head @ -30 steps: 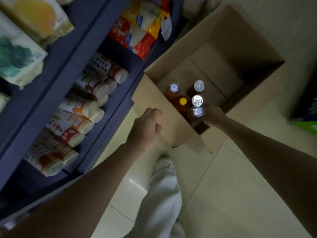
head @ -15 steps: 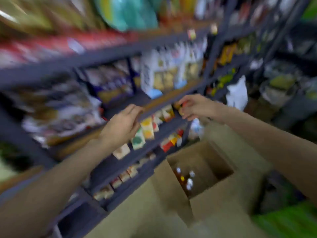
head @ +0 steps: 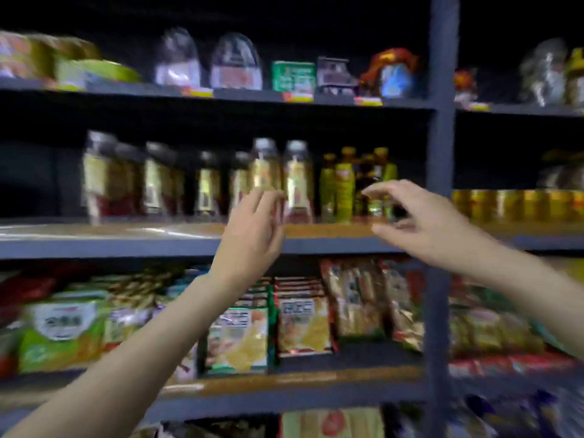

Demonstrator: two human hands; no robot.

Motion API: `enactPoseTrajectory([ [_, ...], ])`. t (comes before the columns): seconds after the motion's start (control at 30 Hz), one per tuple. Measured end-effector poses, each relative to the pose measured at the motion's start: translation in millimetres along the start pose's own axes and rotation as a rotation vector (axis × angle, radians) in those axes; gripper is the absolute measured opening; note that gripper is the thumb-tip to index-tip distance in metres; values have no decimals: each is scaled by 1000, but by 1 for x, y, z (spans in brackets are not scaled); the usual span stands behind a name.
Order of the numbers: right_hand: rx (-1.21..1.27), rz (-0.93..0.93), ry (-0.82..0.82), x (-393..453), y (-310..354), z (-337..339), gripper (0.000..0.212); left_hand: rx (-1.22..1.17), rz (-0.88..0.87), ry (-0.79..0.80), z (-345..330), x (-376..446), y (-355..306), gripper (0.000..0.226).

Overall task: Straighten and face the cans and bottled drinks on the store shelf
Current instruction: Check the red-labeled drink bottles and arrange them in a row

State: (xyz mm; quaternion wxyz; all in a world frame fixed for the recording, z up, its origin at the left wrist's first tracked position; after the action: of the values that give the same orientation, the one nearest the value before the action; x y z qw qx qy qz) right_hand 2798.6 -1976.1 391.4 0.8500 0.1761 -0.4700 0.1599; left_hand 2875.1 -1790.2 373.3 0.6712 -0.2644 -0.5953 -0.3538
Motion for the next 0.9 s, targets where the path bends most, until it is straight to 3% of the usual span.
enactPoseTrajectory([
  [0.17, 42, 68, 49, 42, 80, -99, 46, 296, -2, 57, 71, 0, 123, 39],
  [0.33, -4, 30, 108, 100, 112, -163, 53, 473, 10, 57, 102, 4, 201, 47],
  [0.47, -54, 23, 156, 144, 121, -209, 56, 584, -71, 29, 112, 12, 234, 51],
  [0.7, -113, -50, 185, 220, 108, -282, 80, 606, 38, 57, 88, 8, 271, 46],
  [0.9, -56, -271, 42, 264, 92, -320, 109, 592, 35, -8, 86, 4, 278, 44],
])
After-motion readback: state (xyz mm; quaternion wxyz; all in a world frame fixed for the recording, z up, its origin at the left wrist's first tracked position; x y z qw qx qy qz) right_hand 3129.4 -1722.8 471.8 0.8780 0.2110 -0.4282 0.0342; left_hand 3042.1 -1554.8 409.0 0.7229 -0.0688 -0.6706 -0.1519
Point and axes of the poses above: each hand's wrist, its own x-axis towards the middle knuckle, its own z-axis out of the back of the hand, y = z × x, the point moved 7 cm from there along x, towards the middle knuckle, and after that the axes turned 11 degrees about -y, right-handed, at the moved point
